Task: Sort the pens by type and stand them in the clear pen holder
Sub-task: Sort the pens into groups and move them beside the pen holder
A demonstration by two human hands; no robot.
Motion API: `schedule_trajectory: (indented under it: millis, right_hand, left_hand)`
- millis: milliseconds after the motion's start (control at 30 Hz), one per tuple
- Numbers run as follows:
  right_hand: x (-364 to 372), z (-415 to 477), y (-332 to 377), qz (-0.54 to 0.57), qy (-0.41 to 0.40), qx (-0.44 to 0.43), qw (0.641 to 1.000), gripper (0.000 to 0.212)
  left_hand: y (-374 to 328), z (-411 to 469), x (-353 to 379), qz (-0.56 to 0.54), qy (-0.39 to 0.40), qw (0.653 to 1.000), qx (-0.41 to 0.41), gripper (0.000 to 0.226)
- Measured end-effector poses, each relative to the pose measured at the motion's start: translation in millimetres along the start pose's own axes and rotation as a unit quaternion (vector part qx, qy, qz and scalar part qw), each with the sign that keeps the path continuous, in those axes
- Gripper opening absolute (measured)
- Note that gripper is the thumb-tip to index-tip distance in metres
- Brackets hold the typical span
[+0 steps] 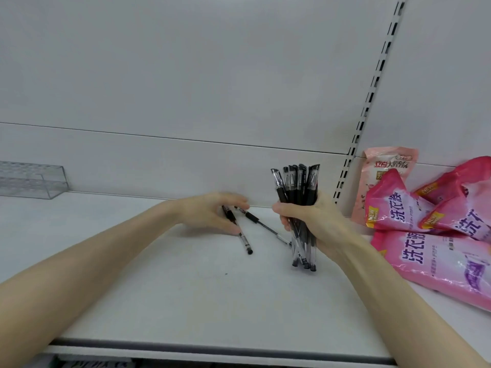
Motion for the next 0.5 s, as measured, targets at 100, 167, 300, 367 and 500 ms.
schedule_trajectory:
  millis: [100, 167, 300, 367, 500]
  right_hand:
    - [1.4, 1.4, -1.6, 0.013, -0.009, 0.003, 1.000, 0.011]
    - [2.6, 2.3, -2.9, 0.025, -0.011, 0.011, 1.000, 0.010]
    - [4.5, 3.4, -4.5, 0.059, 0.000, 0.018, 0.998, 0.007]
    - [6.7, 3.7, -4.9, 0.060, 0.020, 0.017, 0.998, 0.008]
    - [8.1, 6.2, -7.8, 0.047, 0.023, 0.025, 0.998, 0.019]
  left_hand:
    - [-2.3, 4.3, 2.4, 0.008, 0.007, 1.000, 0.005, 0.053]
    - [-8.0, 5.5, 2.3, 0.017, -0.008, 1.000, 0.025, 0.040]
    - [-19.0, -2.1, 8.0, -0.012, -0.008, 0.998, 0.054, 0.015]
    - [-20.8, -6.8, 12.6, 0.020, -0.008, 0.998, 0.051, 0.011]
    - [-28.5, -16.2, 9.6, 0.102, -0.030, 0.992, 0.071, 0.010]
Point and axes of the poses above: each hand's wrist, its own z-axis towards the middle knuckle, its own x-axis out of the palm, y = z × x, the point moved 5 cm from there along z, towards the middle knuckle, and after that the axes turned 11 degrees about z, right-handed, at the moved point
